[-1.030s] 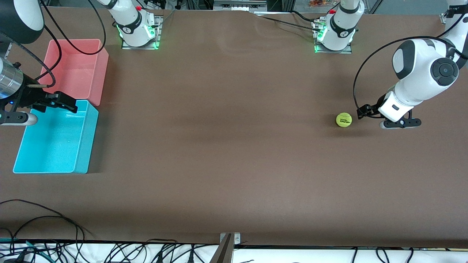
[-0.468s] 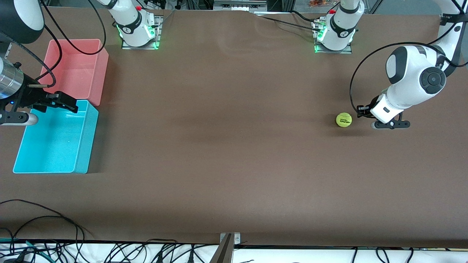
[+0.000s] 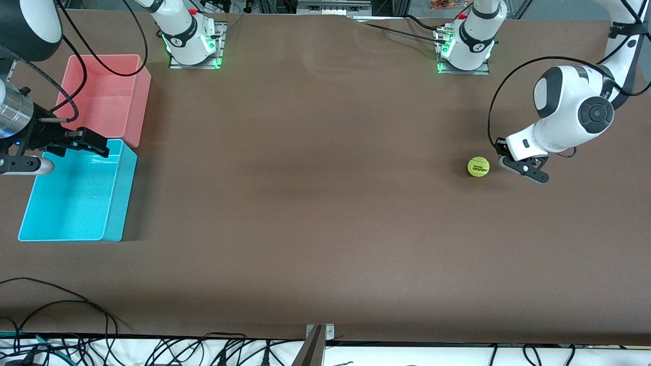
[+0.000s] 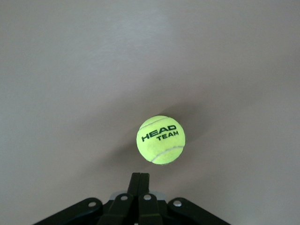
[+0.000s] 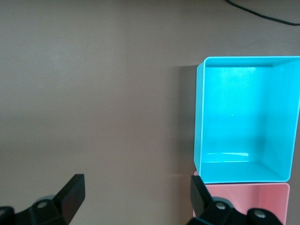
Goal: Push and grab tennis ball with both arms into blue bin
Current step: 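Lower the left gripper beside the tennis ball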
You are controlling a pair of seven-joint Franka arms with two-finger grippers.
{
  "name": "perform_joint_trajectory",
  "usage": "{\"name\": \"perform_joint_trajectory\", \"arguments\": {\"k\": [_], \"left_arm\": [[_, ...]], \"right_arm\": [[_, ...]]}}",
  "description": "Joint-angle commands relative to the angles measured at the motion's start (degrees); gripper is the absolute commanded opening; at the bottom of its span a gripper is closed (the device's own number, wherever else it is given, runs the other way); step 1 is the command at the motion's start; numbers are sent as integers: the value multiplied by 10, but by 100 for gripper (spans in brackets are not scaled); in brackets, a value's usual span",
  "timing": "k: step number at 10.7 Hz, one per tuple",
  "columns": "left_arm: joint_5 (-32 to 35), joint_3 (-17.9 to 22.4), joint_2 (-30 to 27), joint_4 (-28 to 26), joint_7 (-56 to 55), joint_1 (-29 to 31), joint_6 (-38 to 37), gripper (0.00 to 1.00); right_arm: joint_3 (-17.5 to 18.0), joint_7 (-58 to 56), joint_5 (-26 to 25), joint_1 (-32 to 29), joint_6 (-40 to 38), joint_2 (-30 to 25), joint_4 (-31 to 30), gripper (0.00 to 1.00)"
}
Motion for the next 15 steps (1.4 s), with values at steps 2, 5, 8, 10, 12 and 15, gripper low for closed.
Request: {"name": "perform_joint_trajectory", "arguments": {"k": [2, 5, 8, 10, 12, 15], "left_arm": [[3, 4, 8, -8, 254, 11, 52, 0], [3, 23, 41, -20, 418, 13, 118, 0], [4, 23, 46, -57, 483, 13, 191, 0], [4, 24, 55, -56, 527, 29, 191, 0], [4, 25, 60, -57, 618, 40, 191, 0], [4, 25, 63, -67, 680, 45, 191, 0]], "right_arm": [[1, 4, 10, -1, 2, 1, 0, 100], [1, 4, 10, -2, 2, 4, 0, 100], [1, 4, 10, -2, 1, 4, 0, 100], [1, 4, 10, -2, 1, 7, -1, 100], [1, 4, 10, -2, 3, 8, 0, 100], [1, 4, 10, -2, 4, 8, 0, 100]]}}
